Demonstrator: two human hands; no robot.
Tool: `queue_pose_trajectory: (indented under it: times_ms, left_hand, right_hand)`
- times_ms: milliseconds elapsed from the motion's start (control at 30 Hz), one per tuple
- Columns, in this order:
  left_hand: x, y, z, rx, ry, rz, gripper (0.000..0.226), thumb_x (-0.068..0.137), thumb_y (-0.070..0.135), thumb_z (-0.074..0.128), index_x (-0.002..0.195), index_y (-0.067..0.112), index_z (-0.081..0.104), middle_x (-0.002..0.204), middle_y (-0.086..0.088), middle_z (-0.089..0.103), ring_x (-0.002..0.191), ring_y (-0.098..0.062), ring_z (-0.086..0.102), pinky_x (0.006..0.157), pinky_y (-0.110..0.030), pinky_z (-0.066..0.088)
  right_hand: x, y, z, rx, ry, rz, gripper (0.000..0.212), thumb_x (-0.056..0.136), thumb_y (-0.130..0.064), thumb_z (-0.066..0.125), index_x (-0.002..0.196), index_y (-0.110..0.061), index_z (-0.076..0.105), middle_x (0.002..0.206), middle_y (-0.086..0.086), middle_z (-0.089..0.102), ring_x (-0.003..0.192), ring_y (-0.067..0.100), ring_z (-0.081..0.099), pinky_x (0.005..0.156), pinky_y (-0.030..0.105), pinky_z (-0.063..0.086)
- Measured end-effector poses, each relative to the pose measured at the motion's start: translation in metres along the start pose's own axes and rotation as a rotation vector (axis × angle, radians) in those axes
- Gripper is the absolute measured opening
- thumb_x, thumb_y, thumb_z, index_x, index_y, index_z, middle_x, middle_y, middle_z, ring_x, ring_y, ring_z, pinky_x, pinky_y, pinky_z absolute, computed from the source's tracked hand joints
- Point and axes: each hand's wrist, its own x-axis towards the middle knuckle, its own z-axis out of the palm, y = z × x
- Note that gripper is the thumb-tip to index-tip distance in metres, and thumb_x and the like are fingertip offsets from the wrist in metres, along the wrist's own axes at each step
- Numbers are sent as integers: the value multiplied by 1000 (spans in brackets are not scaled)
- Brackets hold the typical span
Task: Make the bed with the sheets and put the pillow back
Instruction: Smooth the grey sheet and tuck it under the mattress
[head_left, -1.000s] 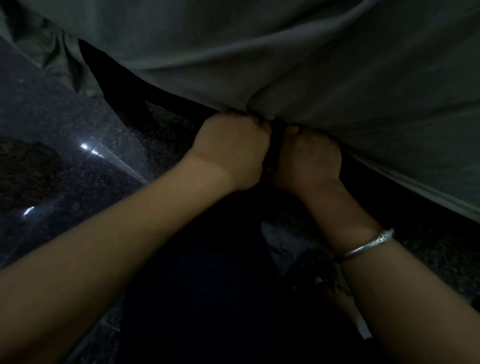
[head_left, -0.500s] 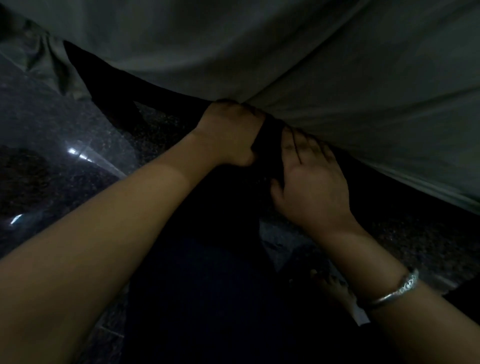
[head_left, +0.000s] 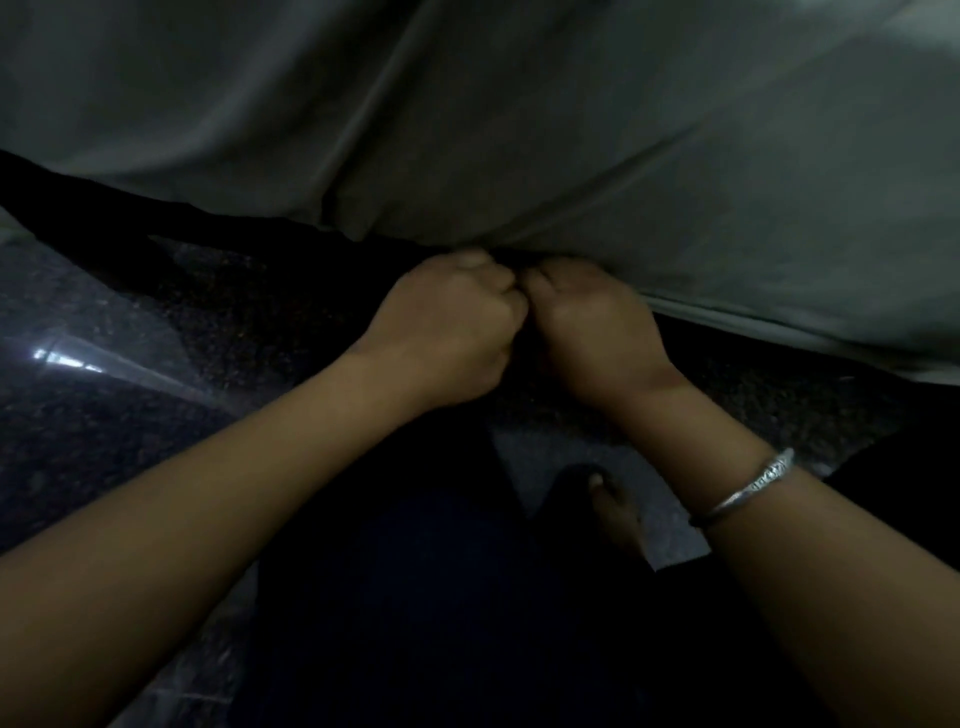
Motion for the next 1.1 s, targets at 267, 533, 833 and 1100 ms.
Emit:
queue_pose_trajectory:
  times_ms: [267,533,833,1100]
  left_hand:
    - [21,41,13,24,-17,185,79,57,17,74,129,-5,50,127,-24,54,111,-39,55,96,-42,45]
    - [44,52,12,115,-117,196,92,59,30,71,140,-1,38,137,-23,42,122,-39,42,104,-40,38]
    - [46,101,53,230,11,44,64,71,24,51,128,-4,51,122,-27,54,102,-42,55,91,-44,42]
    - [51,119,58,104,59,-24,76,65,19,57,135,-8,42,129,-27,49,116,-41,47,108,-45,31]
  right_hand:
    - [-94,49,-1,-292,-69,503,48,74,-10,63,122,-18,57,126,36,41,111,58,44,76,58,46]
    - [-96,76,10,-260,9,438,31,75,-3,52,101,13,57,106,28,55,93,43,50,88,45,37]
    - [-110,97,6,-134,75,290,46,72,-10,46,114,7,54,98,26,59,81,40,58,72,40,50]
    - [-165,125,20,-359,18,375,63,81,-20,55,139,-1,40,135,20,47,119,35,43,99,46,36]
